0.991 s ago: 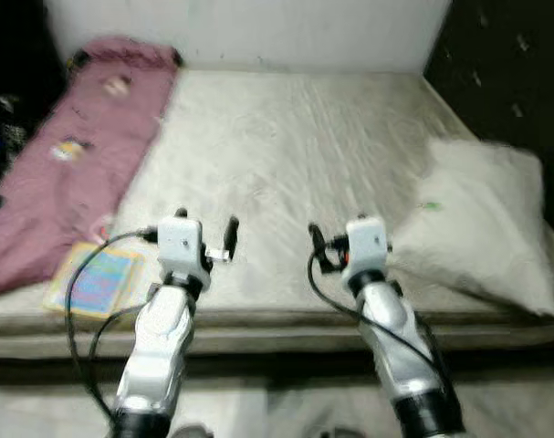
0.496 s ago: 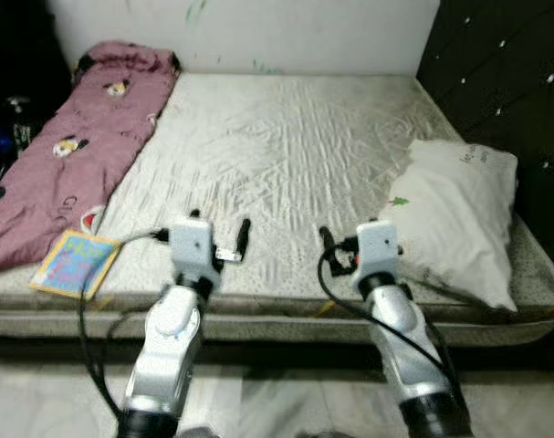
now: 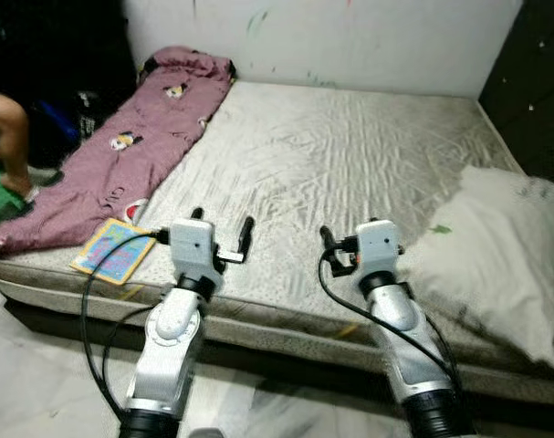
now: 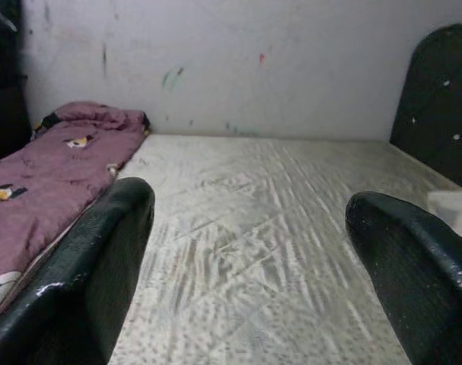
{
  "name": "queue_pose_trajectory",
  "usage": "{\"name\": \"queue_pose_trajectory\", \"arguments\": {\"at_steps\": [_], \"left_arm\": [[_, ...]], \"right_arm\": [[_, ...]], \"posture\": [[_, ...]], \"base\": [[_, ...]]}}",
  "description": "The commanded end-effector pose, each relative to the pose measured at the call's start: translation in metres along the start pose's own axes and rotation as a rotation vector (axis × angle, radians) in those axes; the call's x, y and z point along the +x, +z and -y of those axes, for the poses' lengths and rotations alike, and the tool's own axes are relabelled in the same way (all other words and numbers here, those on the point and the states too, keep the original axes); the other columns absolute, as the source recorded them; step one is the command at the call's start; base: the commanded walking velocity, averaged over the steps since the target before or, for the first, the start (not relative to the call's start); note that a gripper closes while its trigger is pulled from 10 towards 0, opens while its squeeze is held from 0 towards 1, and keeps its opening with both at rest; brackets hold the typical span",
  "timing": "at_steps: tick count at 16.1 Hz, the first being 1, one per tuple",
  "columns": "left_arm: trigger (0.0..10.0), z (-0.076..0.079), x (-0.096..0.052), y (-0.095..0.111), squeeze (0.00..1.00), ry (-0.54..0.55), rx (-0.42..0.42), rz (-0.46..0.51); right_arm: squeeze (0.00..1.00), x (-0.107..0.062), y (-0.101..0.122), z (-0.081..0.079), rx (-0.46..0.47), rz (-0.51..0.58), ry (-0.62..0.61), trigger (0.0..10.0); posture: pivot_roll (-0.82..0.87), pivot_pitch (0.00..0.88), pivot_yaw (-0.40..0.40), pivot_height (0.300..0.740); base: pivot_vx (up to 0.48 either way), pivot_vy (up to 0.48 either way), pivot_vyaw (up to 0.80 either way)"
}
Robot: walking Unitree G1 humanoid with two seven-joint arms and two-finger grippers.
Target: Clean up the room
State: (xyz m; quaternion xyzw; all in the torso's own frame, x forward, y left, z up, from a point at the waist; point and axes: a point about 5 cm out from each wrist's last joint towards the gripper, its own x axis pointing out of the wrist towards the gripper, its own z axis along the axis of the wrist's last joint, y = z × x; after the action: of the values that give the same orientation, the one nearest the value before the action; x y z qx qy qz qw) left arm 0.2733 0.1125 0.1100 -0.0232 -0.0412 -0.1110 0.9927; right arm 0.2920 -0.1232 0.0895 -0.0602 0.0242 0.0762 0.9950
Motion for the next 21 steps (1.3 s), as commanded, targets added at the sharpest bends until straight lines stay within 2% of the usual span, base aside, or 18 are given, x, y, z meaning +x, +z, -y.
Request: {"name": "queue_pose_trajectory", "arguments": {"at_steps": [1,4,7,8,9,10,11,13,16,19,21], "left_arm": [[10.0,-0.001,0.002,0.001,0.00,-0.010,0.006,0.003],[10.0,-0.001,0.003,0.001,0.00,-0.005,0.012,0.002],[10.0,-0.002,0.003,-0.002,0.00,0.008,0.044,-0.015],[10.0,-0.009,0.003,-0.002,0.00,0.068,0.063,-0.020],[10.0,-0.016,0.003,-0.005,0.00,0.110,0.017,-0.041],[10.0,-0.021,0.003,-0.004,0.00,0.120,0.056,-0.041],[10.0,-0.022,0.004,0.001,0.00,0.081,0.068,-0.013],[10.0,-0.024,0.005,0.002,0.00,0.091,0.080,-0.004],[10.0,-0.029,0.007,0.007,0.00,0.098,0.162,0.021],[10.0,-0.035,0.003,0.005,0.00,0.129,0.115,0.007],[10.0,-0.036,-0.003,0.003,0.00,0.135,0.152,0.005]], "right_arm": [[0.00,0.004,0.003,-0.001,-0.002,0.008,0.000,10.0],[0.00,0.005,0.003,-0.001,-0.002,0.010,-0.002,10.0],[0.00,0.005,0.004,0.001,0.004,0.013,-0.011,10.0],[0.00,0.005,0.003,0.002,0.010,0.014,-0.017,10.0],[0.00,0.005,0.004,0.002,0.015,0.019,-0.020,10.0],[0.00,0.005,0.004,0.002,0.021,0.024,-0.025,10.0],[0.00,0.006,0.004,0.003,0.030,0.028,-0.037,10.0],[0.00,0.007,0.004,0.003,0.036,0.033,-0.042,10.0],[0.00,0.009,0.004,0.001,0.041,0.045,-0.049,10.0],[0.00,0.008,0.003,0.001,0.033,0.048,-0.039,10.0],[0.00,0.006,0.002,0.001,0.034,0.048,-0.034,10.0]], "posture": [[0.04,0.000,-0.005,0.740],[0.04,0.000,-0.006,0.740],[0.04,0.000,-0.006,0.740],[0.05,0.000,-0.003,0.740],[0.05,0.000,-0.002,0.740],[0.05,0.000,0.004,0.740],[0.05,0.000,0.014,0.740],[0.05,0.000,0.021,0.740],[0.06,0.000,0.039,0.740],[0.06,0.000,0.026,0.740],[0.07,0.000,0.016,0.740]], "base": [[0.480,0.000,0.00],[0.437,0.000,0.00],[0.000,0.000,0.00],[0.000,0.000,0.00],[0.000,0.000,0.00],[0.000,0.000,0.00],[0.000,0.000,-0.80],[0.000,0.000,-0.80],[0.000,0.000,-0.69],[0.000,0.000,0.00],[0.000,0.000,0.00]]}}
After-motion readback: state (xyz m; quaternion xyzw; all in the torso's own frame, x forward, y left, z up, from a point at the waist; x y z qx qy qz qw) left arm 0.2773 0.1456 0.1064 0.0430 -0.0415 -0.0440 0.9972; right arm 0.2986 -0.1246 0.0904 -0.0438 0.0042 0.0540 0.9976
